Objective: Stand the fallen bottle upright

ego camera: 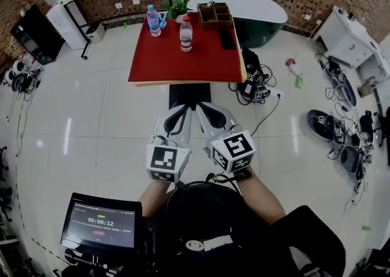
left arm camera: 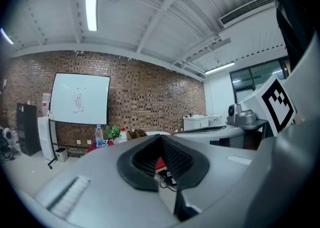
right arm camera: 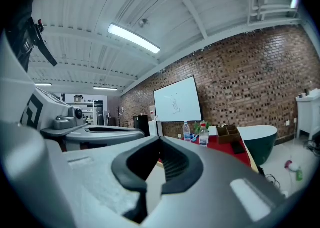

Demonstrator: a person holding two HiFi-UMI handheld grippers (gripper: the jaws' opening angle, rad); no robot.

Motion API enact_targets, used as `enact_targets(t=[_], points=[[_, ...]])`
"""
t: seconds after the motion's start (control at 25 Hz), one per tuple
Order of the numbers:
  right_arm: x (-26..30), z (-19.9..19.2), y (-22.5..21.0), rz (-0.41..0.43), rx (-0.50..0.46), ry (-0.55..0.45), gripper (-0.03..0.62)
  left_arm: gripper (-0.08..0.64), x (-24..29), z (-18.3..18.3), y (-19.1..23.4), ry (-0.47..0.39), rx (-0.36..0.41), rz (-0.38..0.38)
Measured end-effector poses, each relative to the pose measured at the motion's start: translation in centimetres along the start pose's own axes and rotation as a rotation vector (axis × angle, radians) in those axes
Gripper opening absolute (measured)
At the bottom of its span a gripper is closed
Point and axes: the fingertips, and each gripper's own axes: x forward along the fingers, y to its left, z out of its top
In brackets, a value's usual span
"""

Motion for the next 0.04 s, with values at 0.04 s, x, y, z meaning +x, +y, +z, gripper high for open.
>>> enact_targets(t=[0.04], points=[[0.03,0.03,0.18,0.001,0.001,0.001,0.003,0.002,-0.19,0.00,0.09,0.002,0.000,0.002]])
